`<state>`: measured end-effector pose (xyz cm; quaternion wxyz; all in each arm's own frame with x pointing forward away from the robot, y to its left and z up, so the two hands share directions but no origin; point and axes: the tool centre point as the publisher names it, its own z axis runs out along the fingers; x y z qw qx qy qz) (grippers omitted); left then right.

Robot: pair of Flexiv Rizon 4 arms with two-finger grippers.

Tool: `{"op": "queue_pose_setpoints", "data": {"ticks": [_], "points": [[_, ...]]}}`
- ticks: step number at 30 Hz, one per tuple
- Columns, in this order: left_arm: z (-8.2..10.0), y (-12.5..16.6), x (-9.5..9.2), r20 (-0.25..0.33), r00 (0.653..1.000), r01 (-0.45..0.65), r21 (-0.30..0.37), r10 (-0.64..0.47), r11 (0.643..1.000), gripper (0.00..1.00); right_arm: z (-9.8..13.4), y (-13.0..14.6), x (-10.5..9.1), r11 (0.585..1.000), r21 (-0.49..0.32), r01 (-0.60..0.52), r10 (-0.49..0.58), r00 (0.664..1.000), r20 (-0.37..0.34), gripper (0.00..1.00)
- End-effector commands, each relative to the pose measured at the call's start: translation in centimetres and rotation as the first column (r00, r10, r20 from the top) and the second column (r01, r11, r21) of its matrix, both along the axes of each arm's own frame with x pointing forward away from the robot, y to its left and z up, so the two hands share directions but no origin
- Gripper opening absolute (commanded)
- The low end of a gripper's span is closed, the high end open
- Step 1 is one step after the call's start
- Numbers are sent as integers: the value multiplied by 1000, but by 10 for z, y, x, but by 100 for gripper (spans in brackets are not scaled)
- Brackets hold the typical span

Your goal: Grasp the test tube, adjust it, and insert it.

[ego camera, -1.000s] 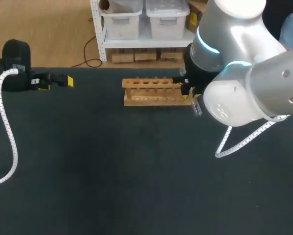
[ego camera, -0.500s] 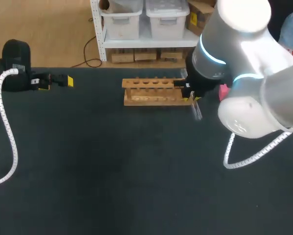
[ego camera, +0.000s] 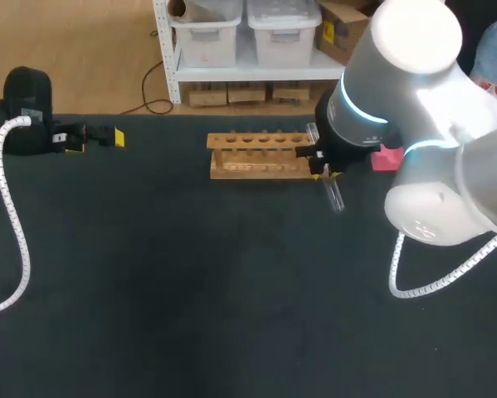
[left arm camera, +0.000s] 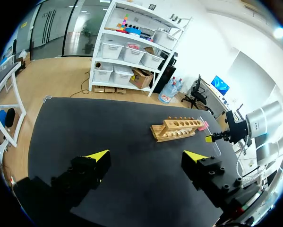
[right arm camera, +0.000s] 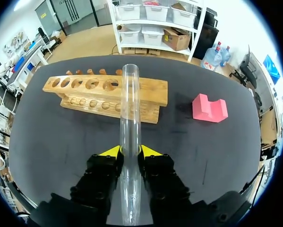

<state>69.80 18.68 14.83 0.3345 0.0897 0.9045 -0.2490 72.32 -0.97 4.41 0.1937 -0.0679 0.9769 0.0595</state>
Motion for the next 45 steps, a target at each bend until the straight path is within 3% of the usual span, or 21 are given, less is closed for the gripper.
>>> {"op": "queue_pose_setpoints", "data": {"ticks": [1, 31, 40, 45], "points": [[0, 0, 0, -1, 1000, -1, 1, 1, 1000, 100, -1, 2, 2, 1000, -9, -1, 1, 1000, -12, 0], [0, 0, 0, -1, 1000, -1, 1, 1, 1000, 100, -10, 2, 5, 999, -45, -14, 11, 998, -63, 0], [0, 0, 0, -1, 1000, -1, 1, 1, 1000, 100, 17, -10, 5, 999, 15, 33, -34, 996, 82, 0], [0, 0, 0, -1, 1000, -1, 1, 1, 1000, 100, 35, -15, 4, 993, 107, 43, -63, 981, 183, 0]]}}
